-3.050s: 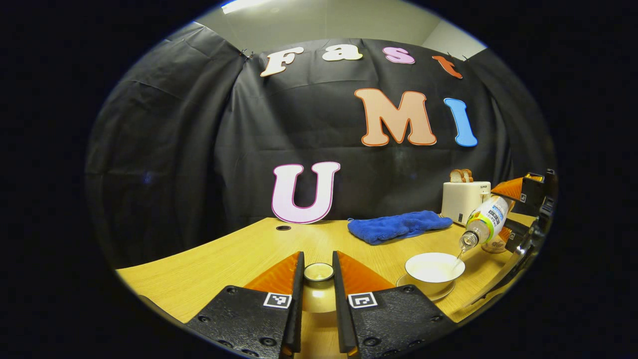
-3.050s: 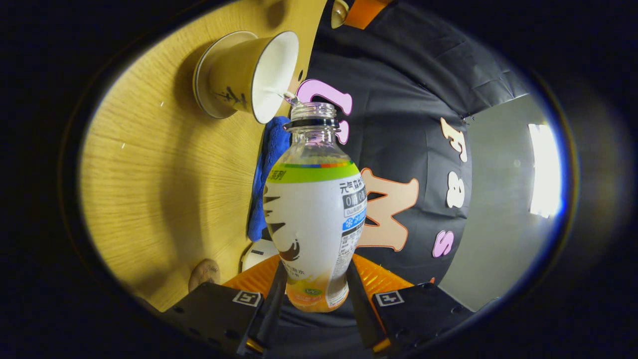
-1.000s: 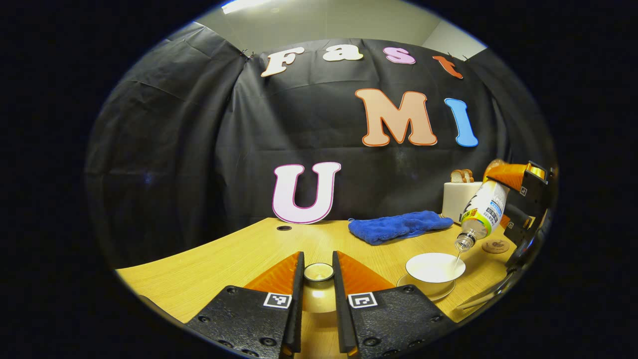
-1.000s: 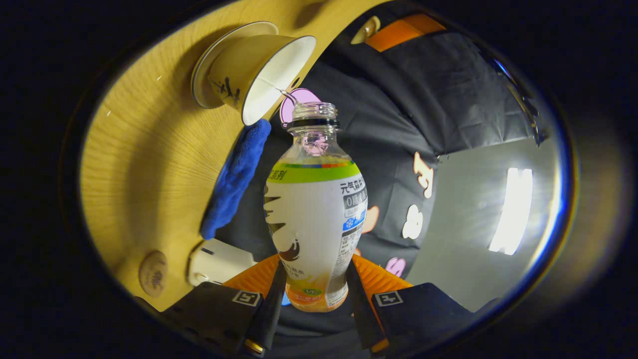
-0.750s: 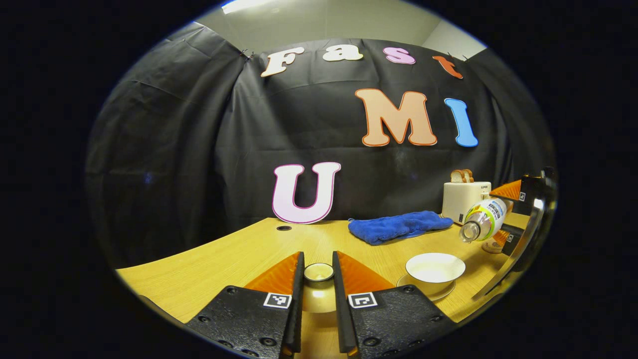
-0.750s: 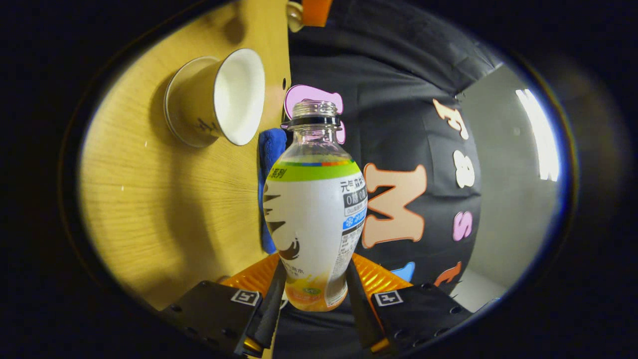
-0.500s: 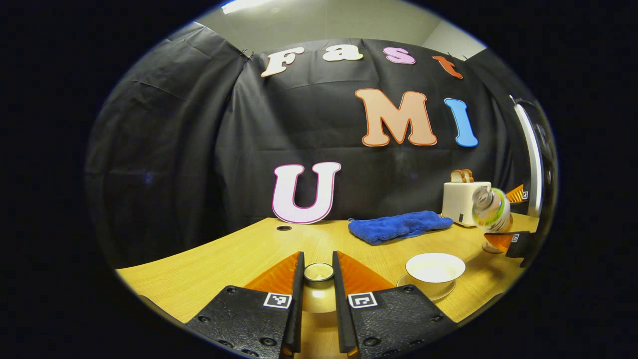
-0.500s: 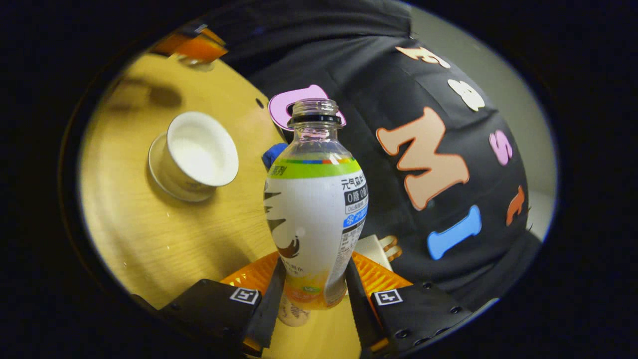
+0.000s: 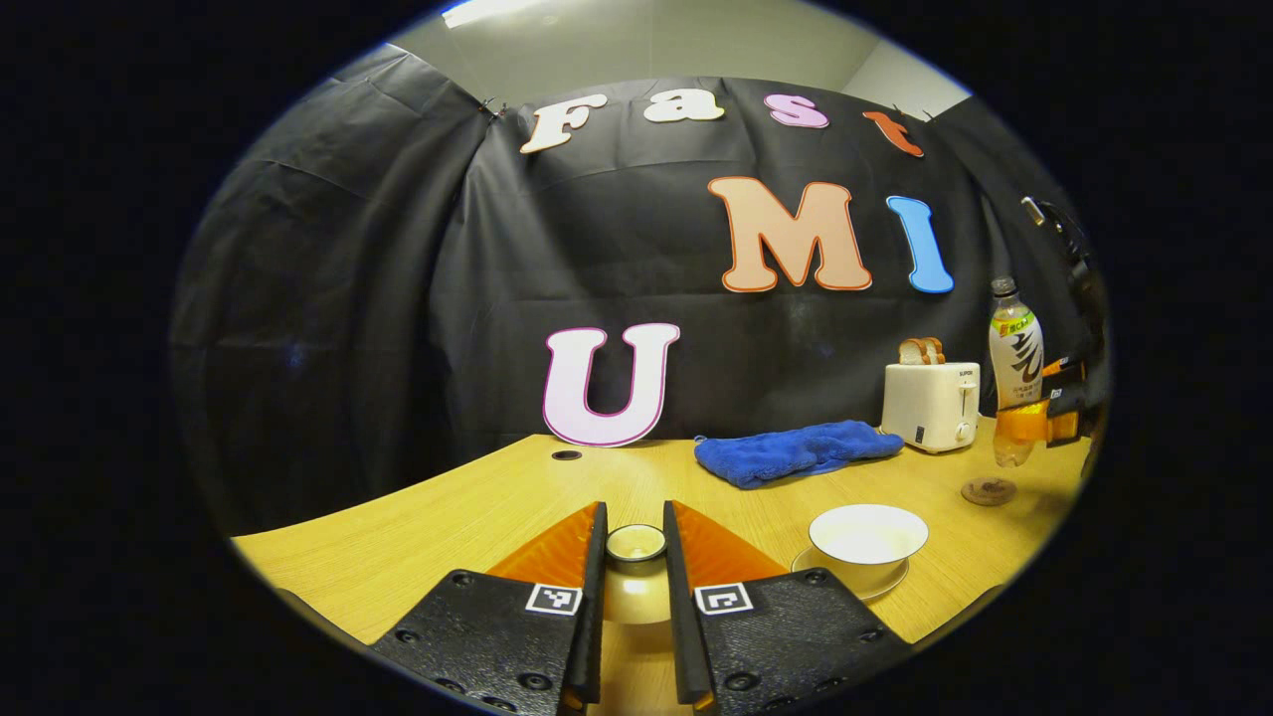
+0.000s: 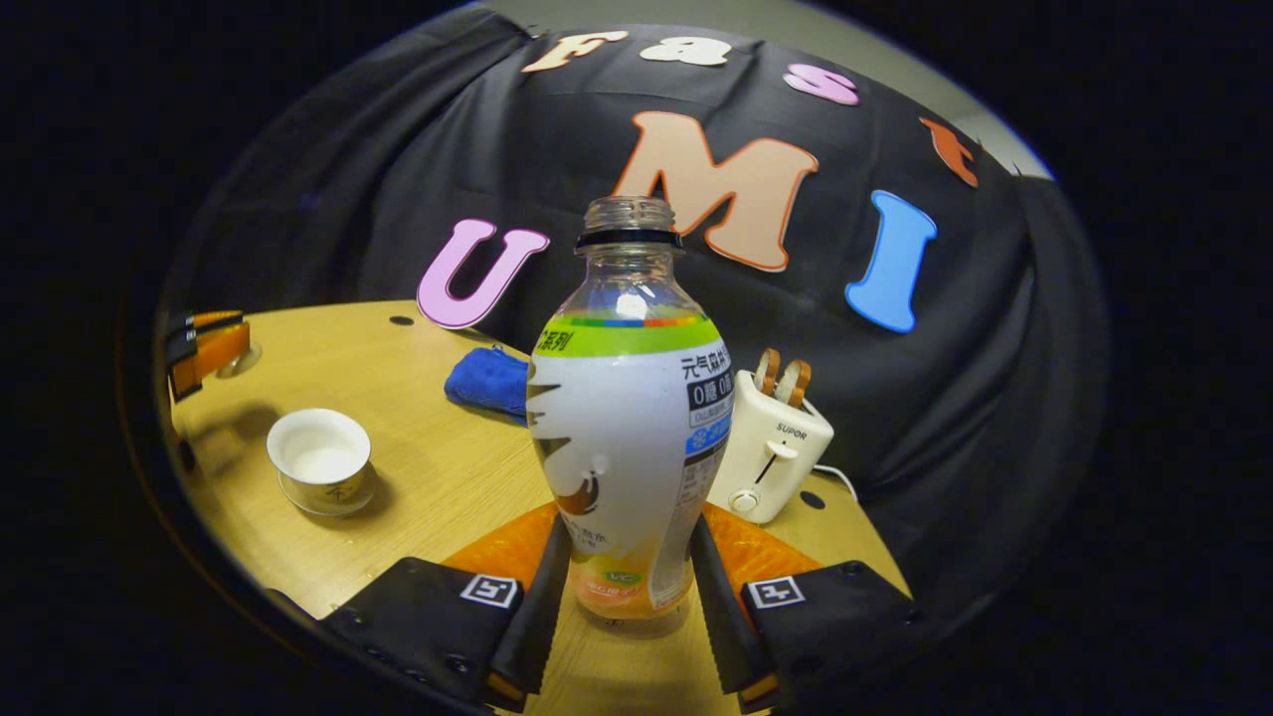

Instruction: Open the teacup lid with one hand, grasp the water bottle and pour water into the teacup with the other hand; after pouring, place the water bottle on the coaster and then close the teacup lid.

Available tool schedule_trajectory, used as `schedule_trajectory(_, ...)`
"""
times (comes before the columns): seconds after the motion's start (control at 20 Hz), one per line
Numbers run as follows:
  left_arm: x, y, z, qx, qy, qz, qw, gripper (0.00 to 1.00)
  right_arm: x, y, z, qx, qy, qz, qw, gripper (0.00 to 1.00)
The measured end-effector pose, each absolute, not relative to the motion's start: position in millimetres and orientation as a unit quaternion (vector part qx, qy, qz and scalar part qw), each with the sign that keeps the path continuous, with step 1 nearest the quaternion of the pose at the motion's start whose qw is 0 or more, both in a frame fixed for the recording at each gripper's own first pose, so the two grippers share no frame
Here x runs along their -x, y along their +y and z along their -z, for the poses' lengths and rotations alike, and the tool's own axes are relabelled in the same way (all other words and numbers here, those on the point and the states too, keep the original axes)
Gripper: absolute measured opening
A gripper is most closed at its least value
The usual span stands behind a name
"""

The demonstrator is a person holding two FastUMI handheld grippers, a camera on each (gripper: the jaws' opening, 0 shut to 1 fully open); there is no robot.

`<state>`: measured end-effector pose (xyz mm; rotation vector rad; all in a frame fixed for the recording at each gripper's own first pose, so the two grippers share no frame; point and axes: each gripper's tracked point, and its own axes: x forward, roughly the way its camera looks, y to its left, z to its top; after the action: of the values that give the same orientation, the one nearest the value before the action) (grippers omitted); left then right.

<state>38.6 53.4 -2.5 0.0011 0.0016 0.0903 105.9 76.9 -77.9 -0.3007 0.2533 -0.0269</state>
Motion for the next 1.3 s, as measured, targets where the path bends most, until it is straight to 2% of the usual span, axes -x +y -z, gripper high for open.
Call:
schedule_trajectory(0.3, -39, 53, 2, -0.001, 0.001, -0.045, 0.999, 0.27, -110, 64, 97, 0.027, 0.135, 0.010, 0.990, 0.70)
schedule_trajectory(0.35, -39, 53, 2, -0.001, 0.001, -0.045, 0.999, 0.27, -110, 62, 99, 0.015, 0.133, 0.012, 0.991, 0.67)
schedule_trajectory(0.45, -38, 53, 3, -0.001, 0.001, -0.046, 0.999, 0.27, -110, 61, 102, 0.006, 0.134, 0.020, 0.991, 0.70)
schedule_trajectory(0.7, -39, 53, 2, -0.001, 0.001, -0.046, 0.999, 0.27, -112, 62, 105, -0.007, 0.128, 0.018, 0.992, 0.67)
schedule_trajectory(1.15, -39, 54, 2, -0.001, 0.001, -0.045, 0.999, 0.27, -114, 61, 112, -0.009, 0.127, 0.024, 0.992, 0.71)
schedule_trajectory(1.2, -39, 53, 2, -0.001, 0.001, -0.045, 0.999, 0.27, -115, 62, 112, -0.013, 0.125, 0.024, 0.992, 0.77)
schedule_trajectory(1.3, -39, 53, 3, -0.001, 0.001, -0.045, 0.999, 0.27, -115, 63, 111, -0.016, 0.122, 0.023, 0.992, 0.75)
